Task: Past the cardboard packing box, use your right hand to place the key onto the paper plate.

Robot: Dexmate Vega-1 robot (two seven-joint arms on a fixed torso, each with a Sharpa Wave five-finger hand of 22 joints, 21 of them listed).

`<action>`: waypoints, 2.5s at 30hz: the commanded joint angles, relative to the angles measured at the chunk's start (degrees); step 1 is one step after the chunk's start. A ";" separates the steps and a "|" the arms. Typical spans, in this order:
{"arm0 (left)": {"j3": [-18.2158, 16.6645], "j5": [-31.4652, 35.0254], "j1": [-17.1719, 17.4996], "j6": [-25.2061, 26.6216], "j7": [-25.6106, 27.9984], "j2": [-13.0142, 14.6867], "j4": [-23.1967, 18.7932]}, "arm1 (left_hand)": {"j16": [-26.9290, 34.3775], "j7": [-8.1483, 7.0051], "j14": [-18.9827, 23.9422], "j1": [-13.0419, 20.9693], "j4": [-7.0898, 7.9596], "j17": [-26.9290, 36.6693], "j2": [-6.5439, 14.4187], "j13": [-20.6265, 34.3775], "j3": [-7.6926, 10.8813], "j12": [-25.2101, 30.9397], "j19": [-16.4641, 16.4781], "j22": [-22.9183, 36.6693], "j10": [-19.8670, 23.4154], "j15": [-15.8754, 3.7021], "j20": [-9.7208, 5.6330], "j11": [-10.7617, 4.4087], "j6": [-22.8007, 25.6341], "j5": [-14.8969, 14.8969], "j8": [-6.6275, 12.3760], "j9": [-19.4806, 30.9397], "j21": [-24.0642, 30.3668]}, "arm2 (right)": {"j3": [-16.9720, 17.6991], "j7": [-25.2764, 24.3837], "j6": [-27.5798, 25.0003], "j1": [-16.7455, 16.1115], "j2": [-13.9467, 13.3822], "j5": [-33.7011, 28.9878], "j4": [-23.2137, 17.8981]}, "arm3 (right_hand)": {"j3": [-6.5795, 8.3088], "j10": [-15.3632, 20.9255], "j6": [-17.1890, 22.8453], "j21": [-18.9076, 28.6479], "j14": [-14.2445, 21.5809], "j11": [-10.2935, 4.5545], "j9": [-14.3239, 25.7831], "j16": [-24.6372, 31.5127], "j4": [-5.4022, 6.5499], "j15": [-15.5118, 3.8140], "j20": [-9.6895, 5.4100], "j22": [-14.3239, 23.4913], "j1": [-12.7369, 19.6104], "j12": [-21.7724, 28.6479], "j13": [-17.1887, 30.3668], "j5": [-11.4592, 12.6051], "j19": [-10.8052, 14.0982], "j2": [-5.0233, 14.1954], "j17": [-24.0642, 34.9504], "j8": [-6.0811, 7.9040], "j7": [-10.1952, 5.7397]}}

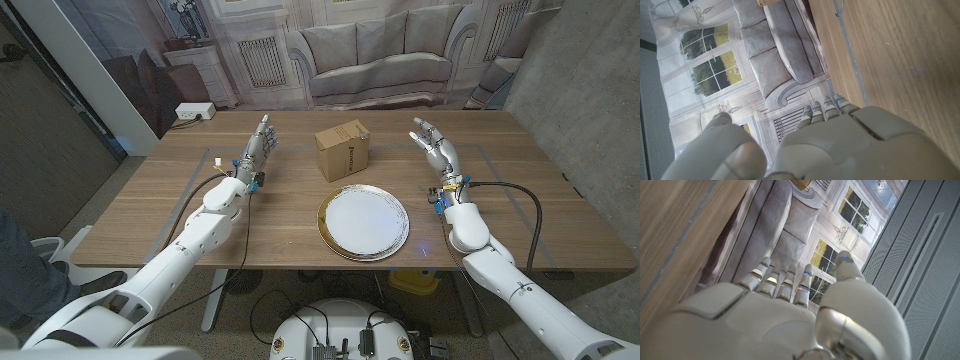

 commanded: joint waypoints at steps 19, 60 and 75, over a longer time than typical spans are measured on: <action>-0.43 0.11 1.64 -0.10 1.69 0.46 -2.50 | -0.19 0.17 0.16 0.45 -0.20 0.17 0.19 0.25 -0.09 -0.08 -0.18 0.32 0.43 0.07 0.29 -0.13 0.49 0.24 -0.15 0.29 0.11 | 0.58 -8.73 0.29 -0.92 -0.49 -12.19 -0.59 | 0.38 1.60 3.32 0.03 1.93 -1.16 0.33 0.22 0.38 -0.64 -0.99 0.23 4.18 0.41 0.07 0.55 1.69 -1.06 0.08 0.93 -1.48; -1.09 -0.23 2.46 -0.58 2.24 0.66 -2.80 | -0.27 0.16 0.33 0.71 -0.25 0.19 0.48 0.26 -0.46 -0.18 -0.35 0.34 0.71 -0.02 0.31 -0.07 0.81 0.10 -0.28 0.31 0.08 | -5.06 -27.78 -6.89 2.71 -3.04 -34.20 -0.34 | -0.66 4.18 8.04 0.50 4.62 -2.48 0.50 0.42 1.10 -3.46 -2.64 0.37 7.97 1.00 0.06 1.04 4.42 -2.02 0.21 1.65 -2.95; -1.21 -0.40 3.31 -0.54 2.44 0.89 -3.45 | -0.30 0.11 0.36 0.80 -0.26 0.20 0.60 0.27 -0.64 -0.23 -0.39 0.34 0.80 -0.04 0.33 -0.19 0.84 0.04 -0.37 0.32 0.09 | -8.43 -31.46 -11.57 4.15 -5.06 -38.53 -1.32 | -1.02 4.83 9.89 0.61 5.44 -3.27 0.57 0.51 1.45 -4.11 -3.17 0.40 8.65 1.10 0.06 1.37 5.20 -2.04 0.33 2.05 -2.98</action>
